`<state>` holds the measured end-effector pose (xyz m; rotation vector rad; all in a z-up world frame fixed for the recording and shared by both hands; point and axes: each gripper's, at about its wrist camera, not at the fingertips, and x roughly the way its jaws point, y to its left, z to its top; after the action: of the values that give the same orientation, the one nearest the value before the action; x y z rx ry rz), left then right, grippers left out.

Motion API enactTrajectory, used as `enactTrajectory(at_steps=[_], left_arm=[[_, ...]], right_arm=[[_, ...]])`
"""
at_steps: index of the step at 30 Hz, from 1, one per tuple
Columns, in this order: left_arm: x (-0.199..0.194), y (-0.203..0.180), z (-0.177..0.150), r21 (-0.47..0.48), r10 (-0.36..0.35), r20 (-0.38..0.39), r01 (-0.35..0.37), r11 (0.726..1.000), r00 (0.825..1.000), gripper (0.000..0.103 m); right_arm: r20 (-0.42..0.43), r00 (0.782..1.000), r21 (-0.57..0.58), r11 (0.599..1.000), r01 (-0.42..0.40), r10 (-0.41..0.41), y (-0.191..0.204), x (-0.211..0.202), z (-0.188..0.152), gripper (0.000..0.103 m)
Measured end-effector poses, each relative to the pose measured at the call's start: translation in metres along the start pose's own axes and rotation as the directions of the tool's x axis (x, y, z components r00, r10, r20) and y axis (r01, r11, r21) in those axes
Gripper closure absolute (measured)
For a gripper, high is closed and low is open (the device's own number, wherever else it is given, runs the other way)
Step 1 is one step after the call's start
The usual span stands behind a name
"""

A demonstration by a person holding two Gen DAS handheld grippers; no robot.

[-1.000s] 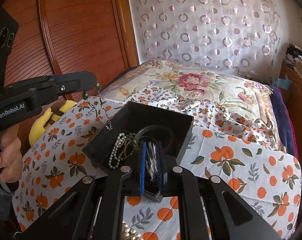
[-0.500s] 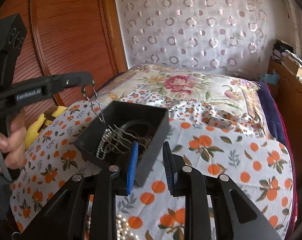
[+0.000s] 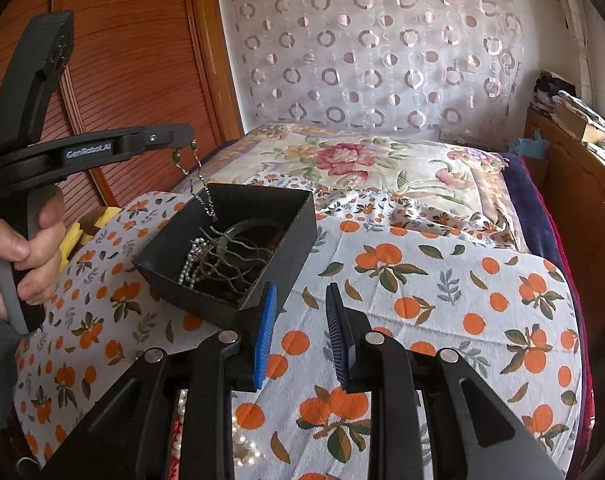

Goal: Organize jewelry
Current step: 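Open both grippers to drop the chain and pendant into the box, then grasp the long pearl strand with the right gripper and lift it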

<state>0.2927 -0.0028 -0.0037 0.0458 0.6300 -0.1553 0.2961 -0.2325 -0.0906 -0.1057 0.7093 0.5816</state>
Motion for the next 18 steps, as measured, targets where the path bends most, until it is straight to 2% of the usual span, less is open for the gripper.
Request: enactTrajectory(at_steps=[1, 5, 7, 18], left_arm=[[0.000, 0.001, -0.001, -0.003, 0.000, 0.002, 0.000, 1.000, 1.000, 0.069], [-0.007, 0.005, -0.013, -0.010, 0.001, -0.003, -0.001, 1.000, 1.000, 0.066], [-0.013, 0.006, -0.021, -0.015, -0.003, -0.008, 0.003, 1.000, 1.000, 0.057], [-0.044, 0.001, -0.085, 0.001, -0.032, -0.075, 0.032, 0.999, 0.997, 0.047]], right_arm=[[-0.001, 1.000, -0.002, 1.000, 0.002, -0.002, 0.000, -0.001, -0.002, 0.075], [-0.011, 1.000, -0.002, 1.000, -0.002, 0.002, 0.003, -0.007, -0.010, 0.075], [-0.021, 1.000, -0.003, 1.000, -0.012, 0.012, 0.006, -0.012, -0.018, 0.075], [-0.117, 0.991, -0.042, 0.996, -0.073, 0.068, 0.034, -0.010, -0.054, 0.075]])
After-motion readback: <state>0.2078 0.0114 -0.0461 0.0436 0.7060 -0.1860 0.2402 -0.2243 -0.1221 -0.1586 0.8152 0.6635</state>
